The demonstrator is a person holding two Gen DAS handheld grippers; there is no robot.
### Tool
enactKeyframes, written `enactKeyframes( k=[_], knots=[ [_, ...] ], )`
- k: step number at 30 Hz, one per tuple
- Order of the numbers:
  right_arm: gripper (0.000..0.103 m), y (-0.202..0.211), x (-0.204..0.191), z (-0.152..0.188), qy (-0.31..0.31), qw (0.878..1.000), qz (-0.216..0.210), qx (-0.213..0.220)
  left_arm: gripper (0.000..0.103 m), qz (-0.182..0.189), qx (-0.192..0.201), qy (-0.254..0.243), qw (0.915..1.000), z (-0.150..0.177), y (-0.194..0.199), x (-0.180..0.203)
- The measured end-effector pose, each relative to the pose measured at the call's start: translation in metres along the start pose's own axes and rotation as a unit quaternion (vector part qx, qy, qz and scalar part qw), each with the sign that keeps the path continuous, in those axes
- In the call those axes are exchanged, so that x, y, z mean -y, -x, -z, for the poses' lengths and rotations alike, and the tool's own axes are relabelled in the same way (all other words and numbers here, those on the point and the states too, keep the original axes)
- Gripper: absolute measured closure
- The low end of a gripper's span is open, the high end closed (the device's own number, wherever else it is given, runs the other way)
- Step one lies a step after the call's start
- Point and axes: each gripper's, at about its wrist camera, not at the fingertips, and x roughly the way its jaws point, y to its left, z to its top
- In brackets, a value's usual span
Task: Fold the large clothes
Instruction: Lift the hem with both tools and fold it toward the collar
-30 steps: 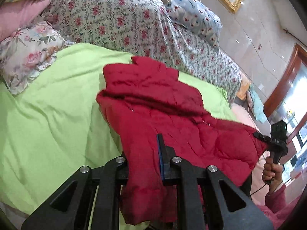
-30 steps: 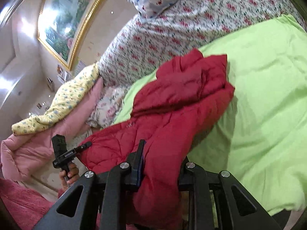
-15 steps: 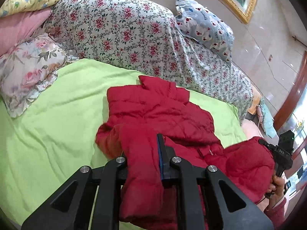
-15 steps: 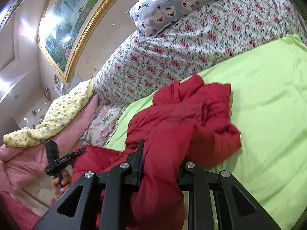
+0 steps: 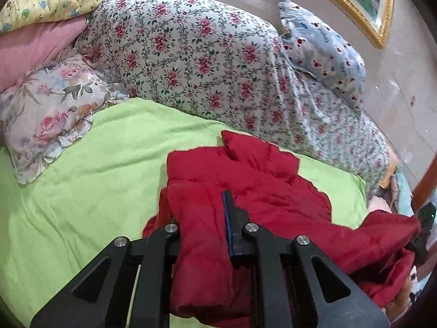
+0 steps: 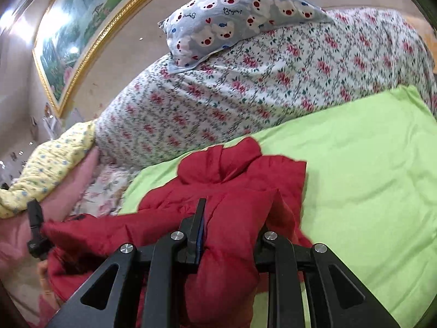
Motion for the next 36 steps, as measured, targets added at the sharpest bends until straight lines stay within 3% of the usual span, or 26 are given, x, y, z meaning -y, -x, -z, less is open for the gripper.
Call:
enactKeyframes(
  k=[10,19,29,36],
  knots=[
    [0.081,-0.056,0.023,-0.028,-0.031,0.999,0.017,-0.002,0.089,-0.026,-0.014,0.002,0.9996,-0.030,-0.061,0.004],
    [0.081,-0.115,0.059,-0.049,-0.099,0.994,0.033,-0.024,0.089,-0.056,-0.052,0.022,0.9969,-0.051,-0.136,-0.008],
    [0.080,-0.178,0.084,-0.048,-0.116,0.991,0.057,-0.039,0.085,-0.062,-0.104,0.072,0.9900,-0.050,-0.214,-0.032],
    [0.080,-0.208,0.102,-0.046,-0.140,0.987,0.066,-0.039,0.082,-0.069,-0.104,0.065,0.9900,-0.055,-0.241,-0.028]
  ],
)
